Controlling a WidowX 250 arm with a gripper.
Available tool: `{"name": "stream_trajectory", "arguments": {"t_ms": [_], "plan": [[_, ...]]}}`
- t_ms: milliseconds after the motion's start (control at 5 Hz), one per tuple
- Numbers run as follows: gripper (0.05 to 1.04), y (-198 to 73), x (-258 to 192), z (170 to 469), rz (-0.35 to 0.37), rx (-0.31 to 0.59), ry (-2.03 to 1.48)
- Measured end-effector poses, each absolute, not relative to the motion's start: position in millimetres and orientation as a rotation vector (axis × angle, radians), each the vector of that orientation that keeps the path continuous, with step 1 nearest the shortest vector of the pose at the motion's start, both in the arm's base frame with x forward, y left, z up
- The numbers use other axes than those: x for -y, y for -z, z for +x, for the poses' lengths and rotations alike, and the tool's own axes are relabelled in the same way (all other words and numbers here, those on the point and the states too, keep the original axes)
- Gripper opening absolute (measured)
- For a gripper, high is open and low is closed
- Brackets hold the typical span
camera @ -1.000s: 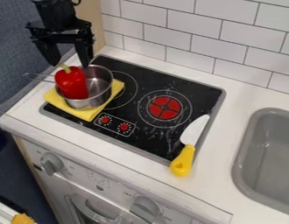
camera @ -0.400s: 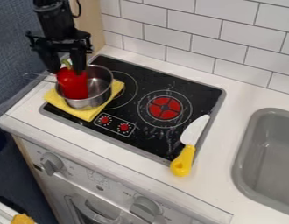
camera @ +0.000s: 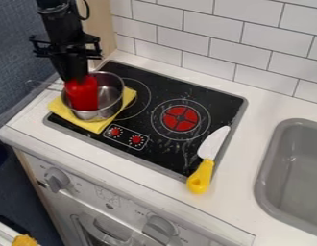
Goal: Put out the pepper from the pot to the right sid of the burner
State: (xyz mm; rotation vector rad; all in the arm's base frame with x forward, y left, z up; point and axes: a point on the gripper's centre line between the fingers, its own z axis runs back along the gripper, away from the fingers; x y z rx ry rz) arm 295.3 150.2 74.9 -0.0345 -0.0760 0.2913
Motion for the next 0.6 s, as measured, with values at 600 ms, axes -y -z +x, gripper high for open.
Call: {"name": "stream_trajectory", "arguments": {"t_ms": [600], "plan": [[0.211,-119.4,-95.4,315.9,-0.076,0.195,-0.173]]}}
